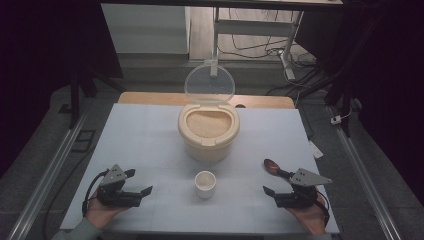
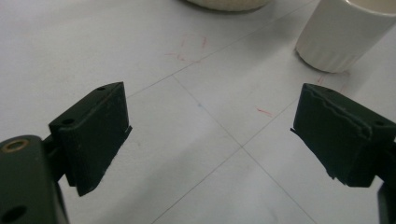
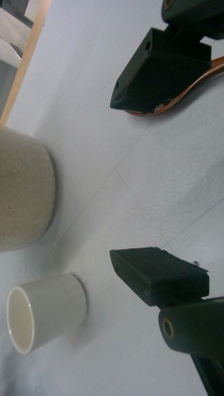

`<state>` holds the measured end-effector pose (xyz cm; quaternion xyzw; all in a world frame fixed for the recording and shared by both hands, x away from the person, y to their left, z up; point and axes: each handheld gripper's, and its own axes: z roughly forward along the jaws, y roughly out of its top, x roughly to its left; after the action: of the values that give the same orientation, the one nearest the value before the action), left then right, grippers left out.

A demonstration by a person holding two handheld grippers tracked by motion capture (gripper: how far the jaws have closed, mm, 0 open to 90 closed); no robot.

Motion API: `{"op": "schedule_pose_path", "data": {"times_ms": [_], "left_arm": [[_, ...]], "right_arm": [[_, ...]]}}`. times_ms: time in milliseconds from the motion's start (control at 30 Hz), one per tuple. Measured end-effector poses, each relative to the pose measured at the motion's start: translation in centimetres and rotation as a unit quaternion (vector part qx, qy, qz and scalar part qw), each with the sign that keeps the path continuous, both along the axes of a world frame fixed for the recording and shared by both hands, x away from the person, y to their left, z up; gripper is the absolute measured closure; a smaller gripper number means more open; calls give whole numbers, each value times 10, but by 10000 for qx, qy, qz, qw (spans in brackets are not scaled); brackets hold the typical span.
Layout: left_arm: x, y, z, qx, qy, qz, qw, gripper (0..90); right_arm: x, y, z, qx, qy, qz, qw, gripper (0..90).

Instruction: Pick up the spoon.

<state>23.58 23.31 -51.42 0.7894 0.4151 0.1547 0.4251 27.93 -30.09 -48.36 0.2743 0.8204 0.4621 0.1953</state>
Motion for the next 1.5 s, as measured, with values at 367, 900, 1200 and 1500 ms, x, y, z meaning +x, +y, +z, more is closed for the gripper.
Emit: {"op": "schedule_pose_path", "data": {"times_ms": [367,900,1200,1500], "left_arm": [[0,2,0,46,-18,-48,10000,107],[4,-5,0,110,31,-50,9999,107],[3,-3,1,114,-34,-132,9998,107],[5,-2,1,106,-14,-114,9999,107]], "right_arm": [[2,1,0,-134,67,-88,9998,231],[0,-3,7,-61,185,-150,9997,259],[10,1,28,-389,564,-242,9974,276],[34,-2,51,-1007,1245,-389,9863,276]]}}
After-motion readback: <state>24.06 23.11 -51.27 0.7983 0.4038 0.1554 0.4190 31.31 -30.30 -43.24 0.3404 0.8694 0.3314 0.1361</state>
